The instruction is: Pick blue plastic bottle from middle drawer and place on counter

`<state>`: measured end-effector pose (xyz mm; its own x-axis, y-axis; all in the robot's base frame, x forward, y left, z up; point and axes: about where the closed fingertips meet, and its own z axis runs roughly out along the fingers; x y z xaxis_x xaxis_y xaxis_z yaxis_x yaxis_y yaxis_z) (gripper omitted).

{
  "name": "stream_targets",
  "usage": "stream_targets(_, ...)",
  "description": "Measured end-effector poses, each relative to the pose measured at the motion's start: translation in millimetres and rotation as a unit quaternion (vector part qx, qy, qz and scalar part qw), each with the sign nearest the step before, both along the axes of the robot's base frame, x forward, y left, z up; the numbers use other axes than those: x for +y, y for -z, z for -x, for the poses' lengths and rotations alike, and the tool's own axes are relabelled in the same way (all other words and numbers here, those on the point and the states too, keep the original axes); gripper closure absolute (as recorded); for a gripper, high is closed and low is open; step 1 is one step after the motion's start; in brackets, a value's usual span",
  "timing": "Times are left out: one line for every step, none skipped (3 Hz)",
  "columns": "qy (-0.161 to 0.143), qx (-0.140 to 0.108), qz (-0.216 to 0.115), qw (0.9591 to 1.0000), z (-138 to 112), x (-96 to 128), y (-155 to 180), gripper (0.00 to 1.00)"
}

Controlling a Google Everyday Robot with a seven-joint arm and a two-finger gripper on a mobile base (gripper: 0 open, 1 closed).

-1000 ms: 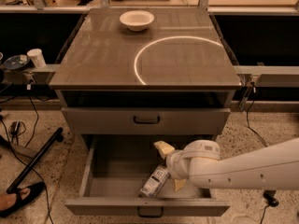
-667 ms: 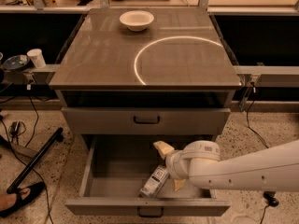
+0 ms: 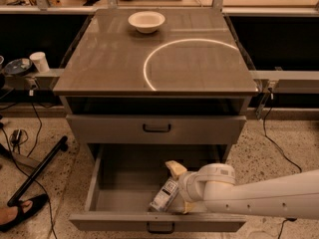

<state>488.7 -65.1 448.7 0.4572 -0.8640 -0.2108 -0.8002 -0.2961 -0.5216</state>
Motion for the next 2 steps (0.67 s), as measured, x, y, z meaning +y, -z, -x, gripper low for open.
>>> stream_targets(-0.004, 0.002, -0.001, 1.0, -3.8, 5.1, 2.6, 0.0)
stream_targets(-0.008, 0.004, -0.003, 1.0, -8.1, 10.1, 4.8, 0.0)
